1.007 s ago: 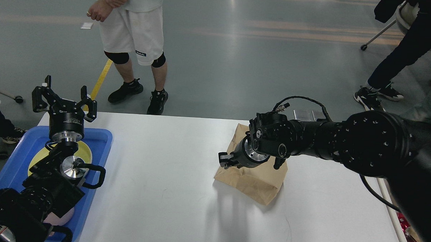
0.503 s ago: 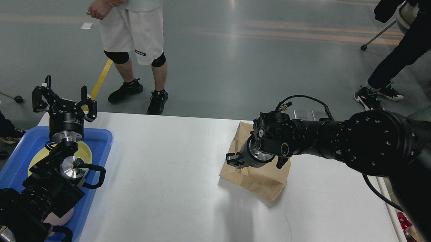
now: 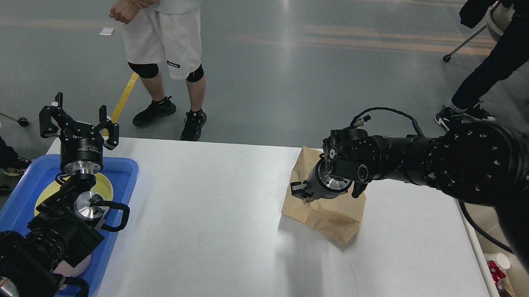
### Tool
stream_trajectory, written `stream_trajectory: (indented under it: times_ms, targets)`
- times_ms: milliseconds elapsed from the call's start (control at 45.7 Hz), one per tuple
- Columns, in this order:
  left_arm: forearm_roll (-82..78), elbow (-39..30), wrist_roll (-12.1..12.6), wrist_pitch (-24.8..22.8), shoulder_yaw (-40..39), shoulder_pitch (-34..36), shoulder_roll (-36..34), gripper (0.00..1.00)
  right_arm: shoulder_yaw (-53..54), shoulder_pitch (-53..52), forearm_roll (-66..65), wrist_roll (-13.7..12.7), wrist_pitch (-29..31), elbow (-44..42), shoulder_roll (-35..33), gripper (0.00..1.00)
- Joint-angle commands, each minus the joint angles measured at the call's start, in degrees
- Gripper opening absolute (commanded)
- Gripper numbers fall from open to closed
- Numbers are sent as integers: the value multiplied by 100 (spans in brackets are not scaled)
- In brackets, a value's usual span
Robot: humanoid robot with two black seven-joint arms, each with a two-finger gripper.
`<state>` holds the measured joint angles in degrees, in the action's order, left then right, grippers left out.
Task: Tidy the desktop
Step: 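Lift the paper bag and drop it into the white bin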
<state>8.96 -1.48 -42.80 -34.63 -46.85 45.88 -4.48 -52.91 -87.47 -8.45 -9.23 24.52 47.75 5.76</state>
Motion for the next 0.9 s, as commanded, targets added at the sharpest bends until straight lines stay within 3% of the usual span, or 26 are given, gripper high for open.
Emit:
stream_trajectory:
  times_ms: [0, 263, 591, 744, 875]
  targets:
    - [0, -1, 0, 1, 0, 0, 0, 96, 9, -139, -8, 0, 0, 252, -294, 0]
    - [0, -1, 0, 1, 0, 0, 0, 96, 53, -1007, -8, 9, 18, 1042, -1225, 0]
    - [0, -1, 0, 1, 0, 0, 0, 96, -166, -2810, -34, 9, 870, 1632, -2544, 0]
    - [0, -1, 0, 1, 0, 0, 0, 96, -1088, -2723, -52, 9, 643, 1439, -2790, 0]
    - [0, -1, 0, 1, 0, 0, 0, 96, -1696, -1951, -52, 9, -69, 1280, -3291, 0]
